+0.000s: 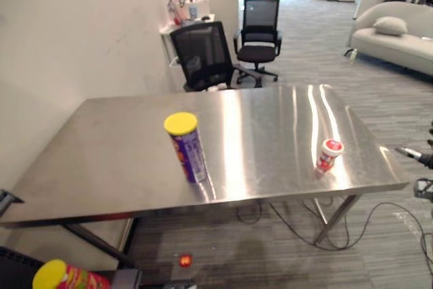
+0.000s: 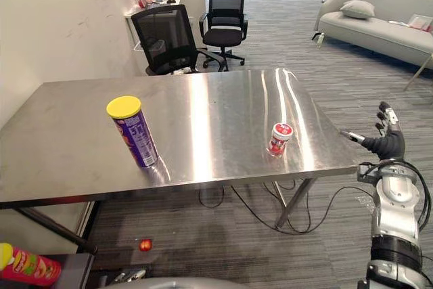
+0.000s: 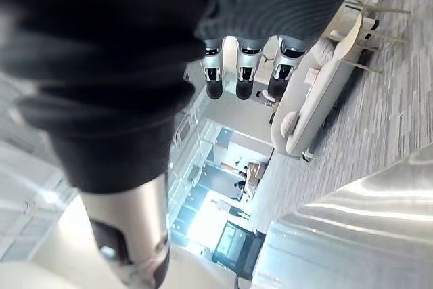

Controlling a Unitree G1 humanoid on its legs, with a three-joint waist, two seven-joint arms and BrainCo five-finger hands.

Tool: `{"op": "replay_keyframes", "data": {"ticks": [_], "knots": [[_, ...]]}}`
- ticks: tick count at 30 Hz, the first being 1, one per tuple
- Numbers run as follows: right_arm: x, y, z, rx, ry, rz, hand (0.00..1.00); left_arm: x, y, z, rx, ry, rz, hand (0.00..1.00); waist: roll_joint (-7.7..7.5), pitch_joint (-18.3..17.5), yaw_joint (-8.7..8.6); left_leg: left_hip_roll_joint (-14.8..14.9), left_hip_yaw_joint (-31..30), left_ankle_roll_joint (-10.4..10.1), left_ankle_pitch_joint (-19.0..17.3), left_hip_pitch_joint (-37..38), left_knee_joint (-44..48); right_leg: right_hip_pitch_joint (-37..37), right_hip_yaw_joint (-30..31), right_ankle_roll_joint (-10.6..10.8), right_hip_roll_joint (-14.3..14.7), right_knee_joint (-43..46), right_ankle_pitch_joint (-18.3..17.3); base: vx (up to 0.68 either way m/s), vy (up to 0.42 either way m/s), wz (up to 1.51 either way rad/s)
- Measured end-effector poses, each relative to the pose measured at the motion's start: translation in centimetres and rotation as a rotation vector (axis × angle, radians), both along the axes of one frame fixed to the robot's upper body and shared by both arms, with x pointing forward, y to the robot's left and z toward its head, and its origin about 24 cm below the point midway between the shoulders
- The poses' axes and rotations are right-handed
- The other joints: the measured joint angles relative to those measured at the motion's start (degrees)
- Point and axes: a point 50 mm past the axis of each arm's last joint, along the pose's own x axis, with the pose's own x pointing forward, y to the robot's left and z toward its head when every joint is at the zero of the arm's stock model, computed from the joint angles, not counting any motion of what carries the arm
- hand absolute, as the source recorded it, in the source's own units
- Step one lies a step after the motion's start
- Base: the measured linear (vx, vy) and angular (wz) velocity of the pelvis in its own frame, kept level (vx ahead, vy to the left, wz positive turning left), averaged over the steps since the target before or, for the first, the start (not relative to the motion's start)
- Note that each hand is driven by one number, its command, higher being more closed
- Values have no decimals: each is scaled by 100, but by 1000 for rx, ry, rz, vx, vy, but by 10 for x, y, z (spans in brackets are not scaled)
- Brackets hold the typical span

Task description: Put the gum and the chips on the shelf.

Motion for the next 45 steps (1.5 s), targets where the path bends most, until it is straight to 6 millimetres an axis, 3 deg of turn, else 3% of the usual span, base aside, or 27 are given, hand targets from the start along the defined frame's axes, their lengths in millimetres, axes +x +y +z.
{"op": "replay_keyframes", "data": {"ticks": [17, 24, 45], "knots": [[23, 29, -17, -46, 136, 160, 0, 1, 2, 1, 11, 1, -48, 0, -40, 374, -4, -76, -138, 6, 1, -24, 0, 51, -105, 24, -68, -16, -18, -4, -1, 3], [28, 43, -12, -62, 127, 240, 0, 2, 2, 1, 12, -3, -52, 0, -28, 445, -5, -74, -156, 20, 12, -111, 1, -31, -116, 25, -63, -13, -15, 0, 0, 0], [32, 58, -21, -73, 172, 304, 0, 8, 2, 2, 15, -20, -63, 0, -13, 638, 8, -78, -124, 24, 14, -278, 2, -220, -63, 28, -64, 3, -10, -3, 0, 0]]}}
